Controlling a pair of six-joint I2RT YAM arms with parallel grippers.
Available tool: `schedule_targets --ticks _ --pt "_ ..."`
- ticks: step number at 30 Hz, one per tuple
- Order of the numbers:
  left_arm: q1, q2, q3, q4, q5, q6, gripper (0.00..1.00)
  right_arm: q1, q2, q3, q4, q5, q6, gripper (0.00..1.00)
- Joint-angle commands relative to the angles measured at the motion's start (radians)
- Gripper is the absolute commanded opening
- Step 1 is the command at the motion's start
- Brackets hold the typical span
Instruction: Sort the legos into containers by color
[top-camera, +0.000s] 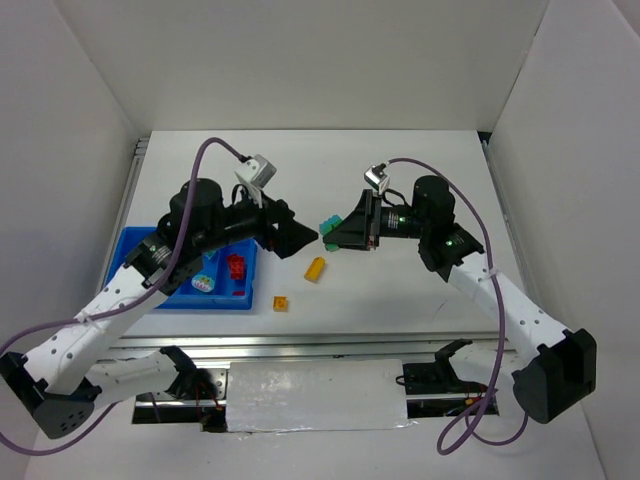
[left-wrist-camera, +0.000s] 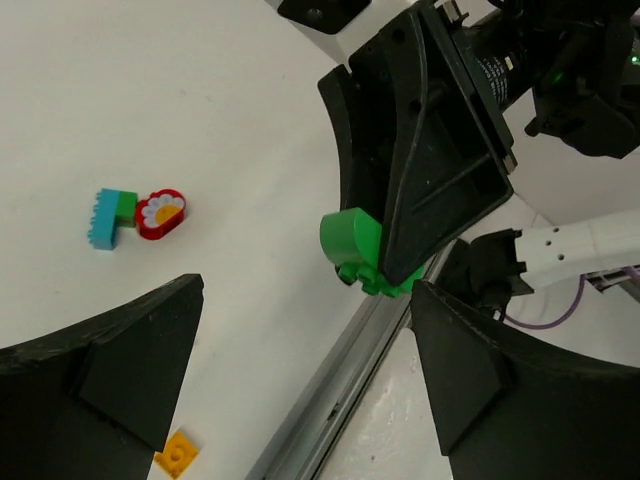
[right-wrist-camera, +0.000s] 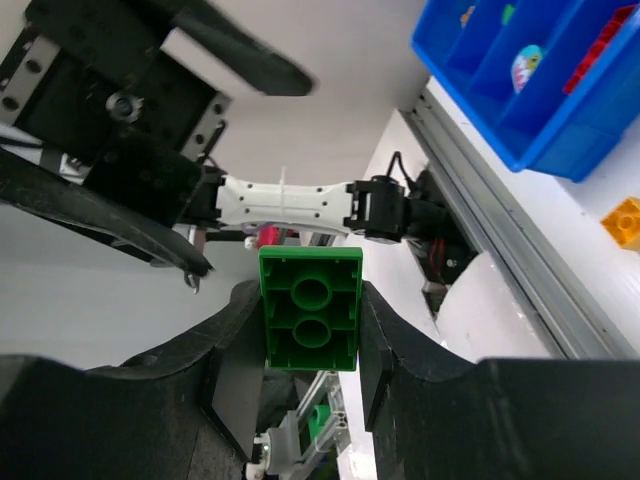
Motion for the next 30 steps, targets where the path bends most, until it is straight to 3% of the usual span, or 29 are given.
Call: schedule_targets --ticks 1,8,12,17,21,24,30 --pt "-0.001 0.062 0.019 0.131 0.115 -0.021 0.98 0.017 -0.054 -0.002 0.161 -0.058 0.095 0.00" --pt "-0.001 0.127 0.078 0.225 0.270 -0.196 0.99 0.024 -0.175 -0.084 0.256 -0.103 -0.180 0.00" --pt "-0.001 0.136 0.060 0.341 0.379 -0.326 0.98 0.023 -0.207 -0.106 0.217 -0.088 -0.300 0.00" --pt "-0.001 0.130 0.015 0.409 0.476 -0.422 0.95 0.021 -0.230 -0.138 0.287 -0.097 -0.343 0.00" --pt "-0.001 0.116 -0.016 0.458 0.537 -0.459 0.85 0.021 -0.218 -0.125 0.298 -0.129 -0.370 0.00" --pt "-0.001 0.113 -0.014 0.418 0.536 -0.440 0.80 0.021 -0.206 -0.114 0.319 -0.141 -0.364 0.00" --pt "-0.001 0.110 -0.042 0.375 0.508 -0.413 0.80 0.021 -0.189 -0.103 0.373 -0.164 -0.332 0.00"
